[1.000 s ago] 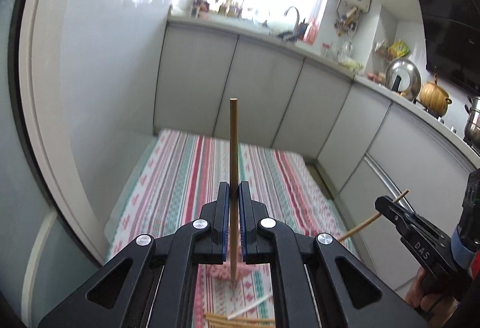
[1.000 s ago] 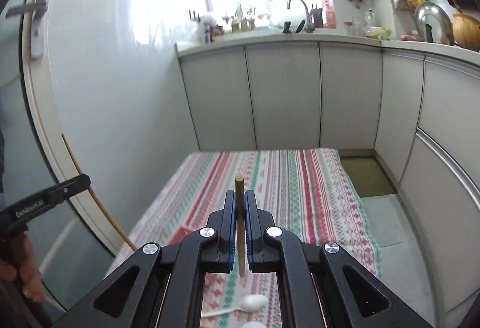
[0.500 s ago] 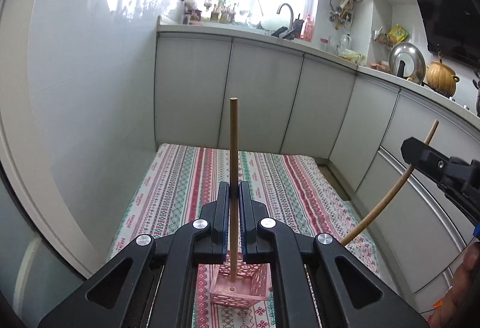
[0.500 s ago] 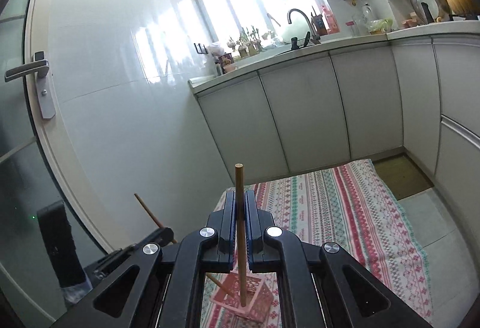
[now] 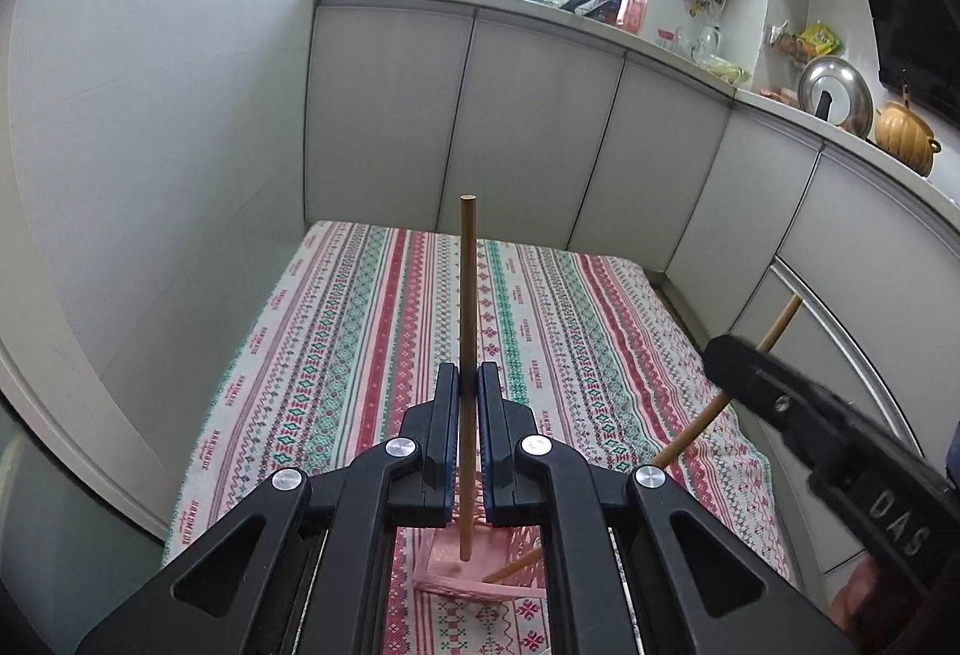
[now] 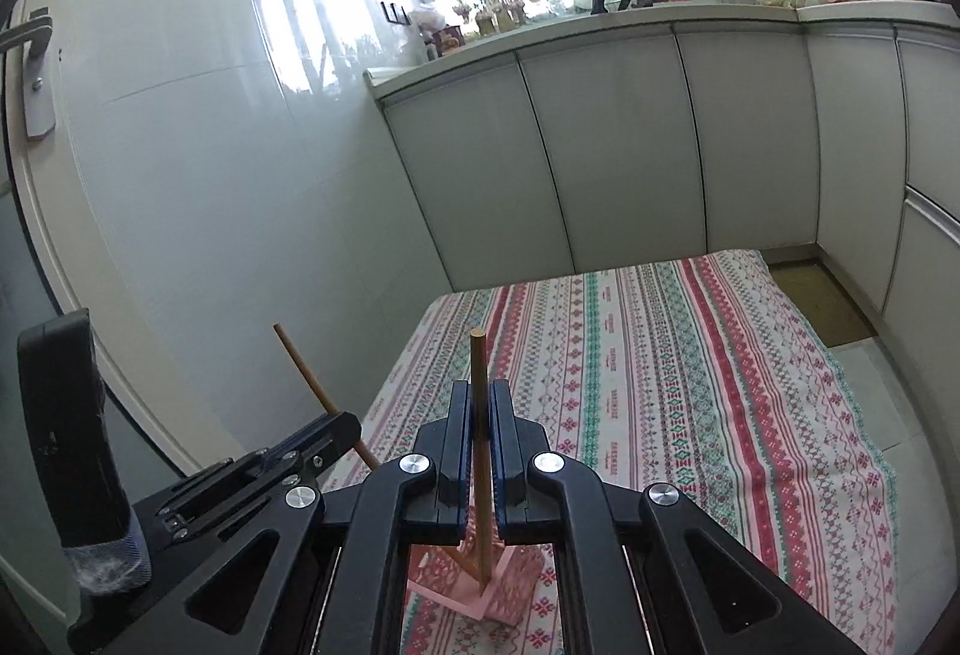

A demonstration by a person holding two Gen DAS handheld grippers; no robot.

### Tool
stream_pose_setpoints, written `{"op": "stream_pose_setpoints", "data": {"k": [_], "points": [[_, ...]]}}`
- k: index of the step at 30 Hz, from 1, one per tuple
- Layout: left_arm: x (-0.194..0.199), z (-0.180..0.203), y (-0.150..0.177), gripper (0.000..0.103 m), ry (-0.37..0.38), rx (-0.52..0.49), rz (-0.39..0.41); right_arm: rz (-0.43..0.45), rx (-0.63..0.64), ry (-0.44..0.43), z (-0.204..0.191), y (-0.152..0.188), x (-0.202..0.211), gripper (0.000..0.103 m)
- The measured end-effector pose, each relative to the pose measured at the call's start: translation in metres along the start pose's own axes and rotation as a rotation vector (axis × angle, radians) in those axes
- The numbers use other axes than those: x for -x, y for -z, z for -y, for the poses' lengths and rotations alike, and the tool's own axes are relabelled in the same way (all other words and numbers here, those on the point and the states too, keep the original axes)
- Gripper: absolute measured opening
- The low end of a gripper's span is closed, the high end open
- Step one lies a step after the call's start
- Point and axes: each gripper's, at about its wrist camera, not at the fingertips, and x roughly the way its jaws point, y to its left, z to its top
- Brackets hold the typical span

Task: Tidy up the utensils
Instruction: 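Lower both held chopsticks into the pink basket and open both grippers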

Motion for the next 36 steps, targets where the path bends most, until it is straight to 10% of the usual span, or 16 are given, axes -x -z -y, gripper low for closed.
{"op": "stream_pose_setpoints", "data": {"k": [4,8,16,23,25,27,36], "points": [[0.000,0.001,0.003,0.009,0.040,0.007,-0.015,-0.037,-0.008,-0.003,0.005,0.002,-0.005,0.010],[0.010,0.005,0.001,0.052,0.043,-0.001,-0.025,-0.063,-0.025,-0.003,0.012,-0.002,0.004,0.016],[0.038,0.004,0.010,0.072,0.015,-0.022,-0.130,-0.151,-0.021,0.046,0.030,-0.003,0.032,0.018],[0.048,0.000,0.042,0.077,0.031,-0.034,-0.291,-0.256,-0.019,0.090,0.048,0.011,0.050,0.020],[0.048,-0.002,0.055,0.077,0.058,-0.033,-0.345,-0.286,-0.016,0.111,0.053,0.018,0.053,0.033],[0.045,-0.004,0.065,0.077,0.073,-0.031,-0.405,-0.305,-0.014,0.135,0.059,0.025,0.058,0.068],[0.038,-0.005,0.098,0.078,0.066,-0.060,-0.543,-0.494,-0.025,0.232,0.090,0.066,0.059,0.077]]}}
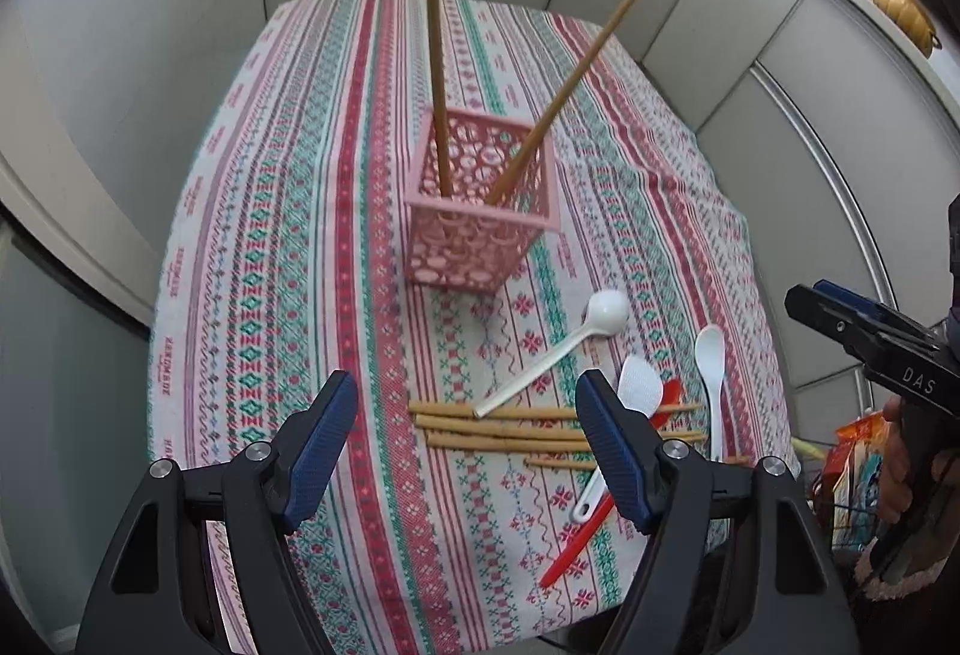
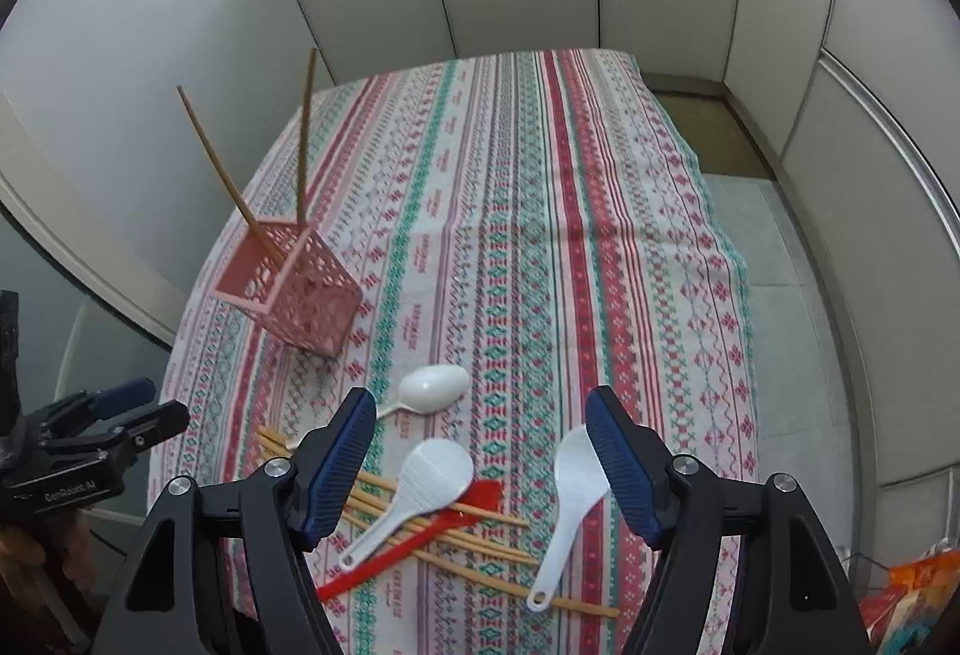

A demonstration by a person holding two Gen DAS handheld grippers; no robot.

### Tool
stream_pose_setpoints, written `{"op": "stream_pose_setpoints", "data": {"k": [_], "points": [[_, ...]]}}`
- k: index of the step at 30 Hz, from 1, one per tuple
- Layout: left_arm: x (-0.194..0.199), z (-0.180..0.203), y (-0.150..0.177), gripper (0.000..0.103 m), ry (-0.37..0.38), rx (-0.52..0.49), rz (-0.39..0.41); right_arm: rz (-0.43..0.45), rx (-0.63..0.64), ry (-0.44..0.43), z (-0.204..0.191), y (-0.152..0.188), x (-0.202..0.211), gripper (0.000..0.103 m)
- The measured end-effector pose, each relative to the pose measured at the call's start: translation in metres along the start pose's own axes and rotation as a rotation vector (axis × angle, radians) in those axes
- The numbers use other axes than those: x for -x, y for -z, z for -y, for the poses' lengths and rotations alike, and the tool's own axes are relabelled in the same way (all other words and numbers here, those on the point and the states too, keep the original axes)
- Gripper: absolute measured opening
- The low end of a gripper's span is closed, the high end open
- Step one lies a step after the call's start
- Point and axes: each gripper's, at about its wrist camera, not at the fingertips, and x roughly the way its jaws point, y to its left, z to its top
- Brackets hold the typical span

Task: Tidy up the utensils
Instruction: 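Grasp a white rice paddle with the left gripper while the right grasps the other paddle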

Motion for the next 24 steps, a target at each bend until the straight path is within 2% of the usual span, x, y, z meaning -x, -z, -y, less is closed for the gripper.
{"op": "stream_pose_setpoints", "data": {"k": [5,11,24], "points": [[-0.021,0.011,0.006,0.078,-0.002,-0.043,-0.069,-0.108,-0.037,0.018,0.019,0.017,-0.020,0.082],[-0.045,0.041,0.014,0.078,0.004,-0.124,-0.137,-0.198,-0.053,0.057,0.038,0.034,-0.037,0.082],[-0.093,0.105,0.014,0.075,0.042,-0.211,-0.202,-0.241,-0.087,0.069,0.059,0.040,-0.045,0.083]]}}
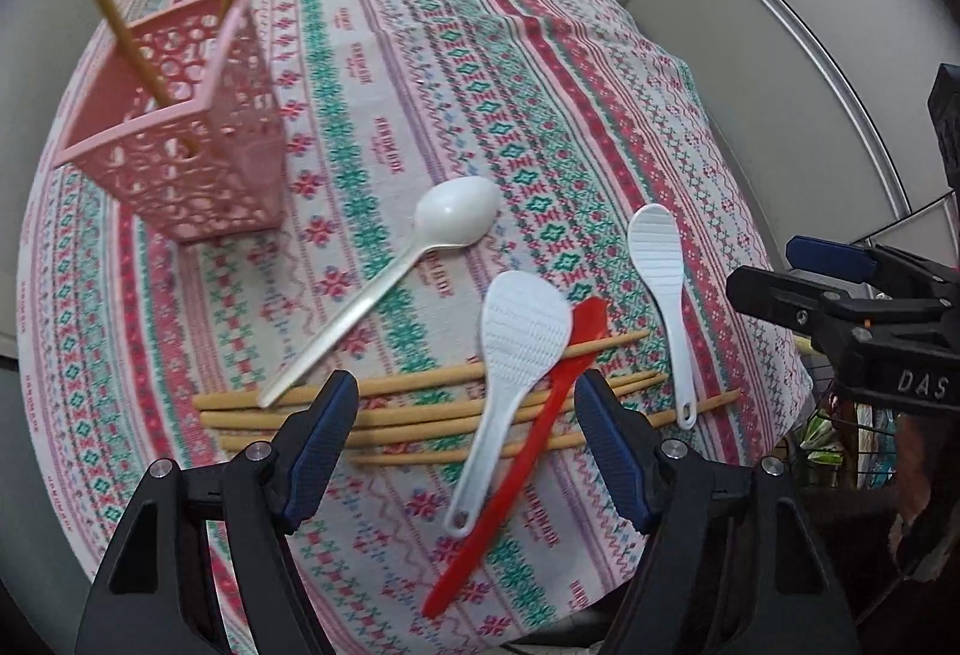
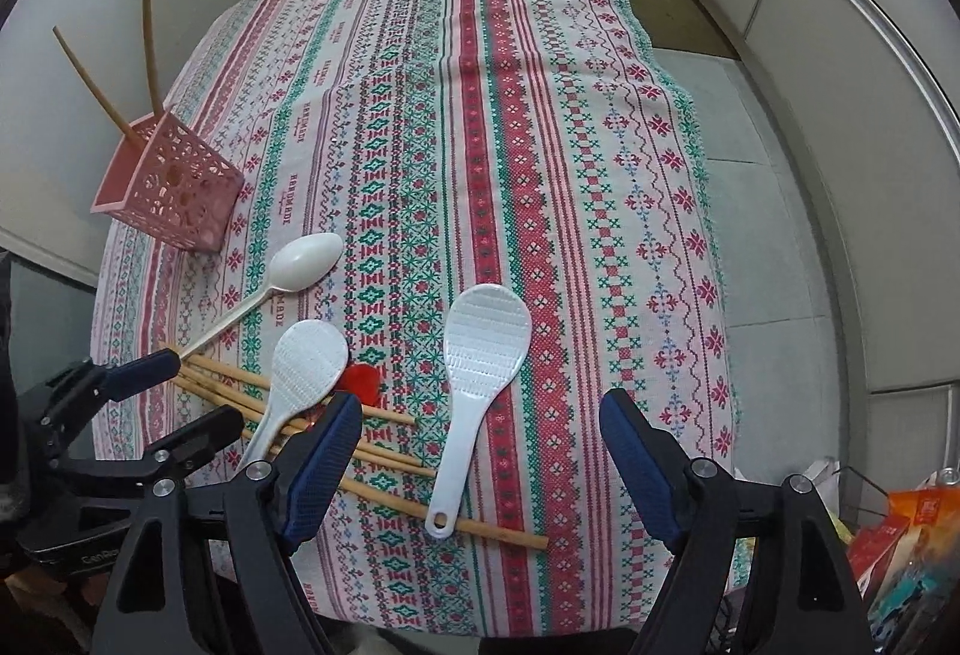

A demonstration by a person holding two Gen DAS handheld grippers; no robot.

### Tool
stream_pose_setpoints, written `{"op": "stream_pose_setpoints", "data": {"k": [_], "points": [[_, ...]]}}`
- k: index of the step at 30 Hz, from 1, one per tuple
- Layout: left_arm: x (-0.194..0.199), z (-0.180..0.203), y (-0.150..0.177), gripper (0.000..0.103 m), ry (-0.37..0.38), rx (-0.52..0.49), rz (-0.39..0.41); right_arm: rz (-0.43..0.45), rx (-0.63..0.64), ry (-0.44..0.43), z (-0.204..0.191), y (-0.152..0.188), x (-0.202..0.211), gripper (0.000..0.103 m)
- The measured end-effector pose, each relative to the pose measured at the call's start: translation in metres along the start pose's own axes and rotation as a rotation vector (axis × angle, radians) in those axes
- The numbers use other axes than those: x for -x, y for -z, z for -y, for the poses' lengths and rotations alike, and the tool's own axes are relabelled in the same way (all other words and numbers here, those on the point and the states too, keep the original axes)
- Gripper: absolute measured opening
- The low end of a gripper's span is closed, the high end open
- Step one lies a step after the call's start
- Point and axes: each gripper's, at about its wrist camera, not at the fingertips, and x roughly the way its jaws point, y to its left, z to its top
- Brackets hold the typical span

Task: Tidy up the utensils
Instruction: 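Grasp a white rice paddle with the left gripper while the right grasps the other paddle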

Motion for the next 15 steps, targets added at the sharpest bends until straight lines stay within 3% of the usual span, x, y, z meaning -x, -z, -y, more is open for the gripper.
{"op": "stream_pose_setpoints", "data": {"k": [8,15], "points": [[-0.024,0.032,-0.013,0.060,-0.043,-0.089,-0.004,-0.014,-0.027,0.012,0.015,0.000,-0.004,0.083],[-0.046,0.049,-0.026,0.050,-0.131,-0.160,-0.008,-0.025,-0.065,0.021,0.034,0.003,-0.007,0.083]]}}
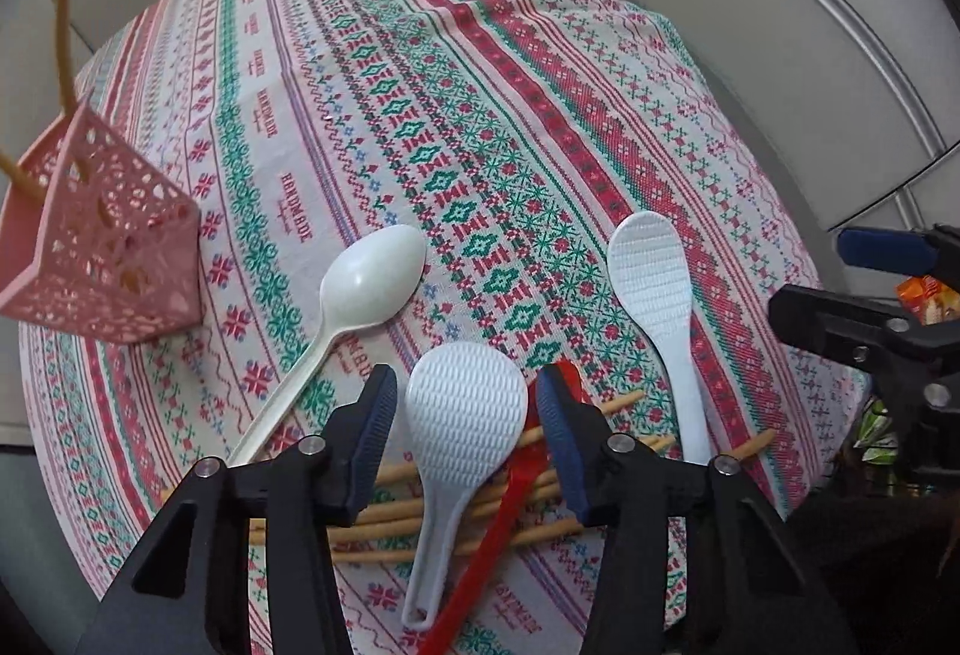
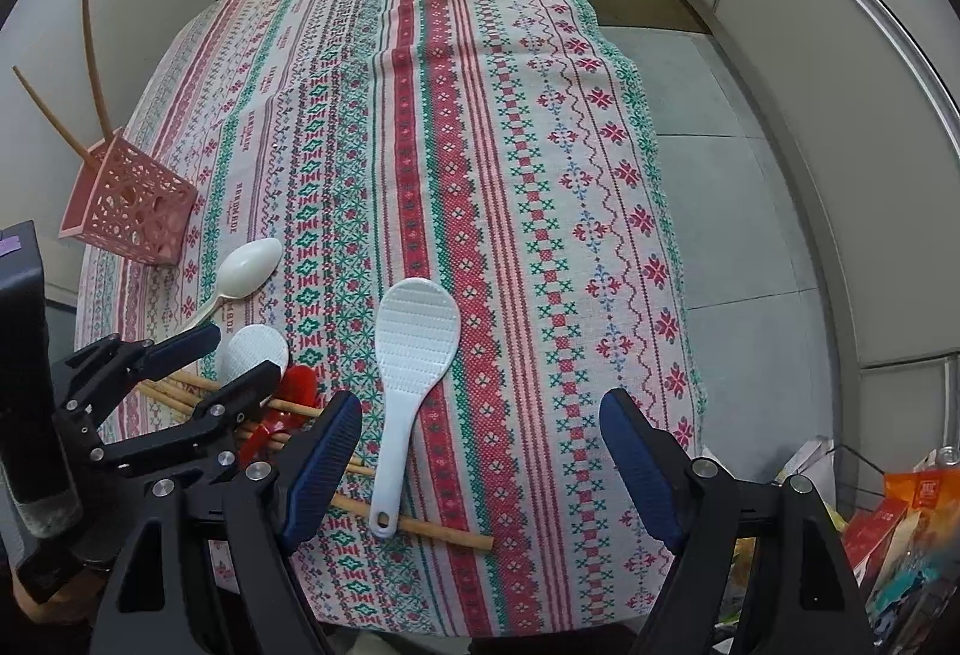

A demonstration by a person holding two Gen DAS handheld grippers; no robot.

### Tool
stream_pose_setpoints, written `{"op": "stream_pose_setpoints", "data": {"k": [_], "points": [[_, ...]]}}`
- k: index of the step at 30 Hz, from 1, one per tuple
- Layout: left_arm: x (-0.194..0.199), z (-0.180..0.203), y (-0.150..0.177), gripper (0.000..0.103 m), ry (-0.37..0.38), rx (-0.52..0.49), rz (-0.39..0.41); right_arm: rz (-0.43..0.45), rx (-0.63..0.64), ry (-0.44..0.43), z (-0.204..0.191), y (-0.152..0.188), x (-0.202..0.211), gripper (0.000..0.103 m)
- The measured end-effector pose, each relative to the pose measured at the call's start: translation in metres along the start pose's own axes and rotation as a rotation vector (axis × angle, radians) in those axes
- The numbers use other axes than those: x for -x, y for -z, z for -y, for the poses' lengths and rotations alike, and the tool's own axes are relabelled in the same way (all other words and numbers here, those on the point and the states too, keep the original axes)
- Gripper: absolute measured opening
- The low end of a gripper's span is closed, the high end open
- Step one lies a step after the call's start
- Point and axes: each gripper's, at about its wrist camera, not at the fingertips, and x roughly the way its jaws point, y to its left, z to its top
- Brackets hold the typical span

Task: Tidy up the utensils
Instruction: 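Grasp a white rice paddle with the left gripper while the right grasps the other paddle, then lift the rice paddle with the left gripper and drop it into the basket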

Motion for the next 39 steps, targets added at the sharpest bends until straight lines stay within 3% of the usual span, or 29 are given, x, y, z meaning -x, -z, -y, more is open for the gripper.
{"op": "stream_pose_setpoints", "data": {"k": [10,17,25,31,34,39], "points": [[-0.011,0.002,-0.004,0.048,-0.037,-0.017,-0.028,-0.021,-0.023,0.010,0.011,0.000,-0.005,0.083],[0.013,-0.011,-0.011,0.048,-0.025,0.031,0.042,-0.043,-0.037,0.000,0.007,-0.006,-0.013,0.083],[0.050,-0.038,0.002,0.048,0.013,0.114,0.149,-0.088,-0.043,-0.021,-0.013,-0.019,-0.040,0.083],[0.066,-0.050,0.014,0.048,0.025,0.147,0.181,-0.102,-0.050,-0.011,-0.026,-0.032,-0.059,0.082],[0.070,-0.056,0.019,0.048,0.026,0.154,0.186,-0.113,-0.058,0.007,-0.032,-0.036,-0.070,0.080],[0.074,-0.067,0.025,0.048,0.027,0.172,0.192,-0.087,0.019,0.124,-0.050,-0.036,-0.077,0.077]]}}
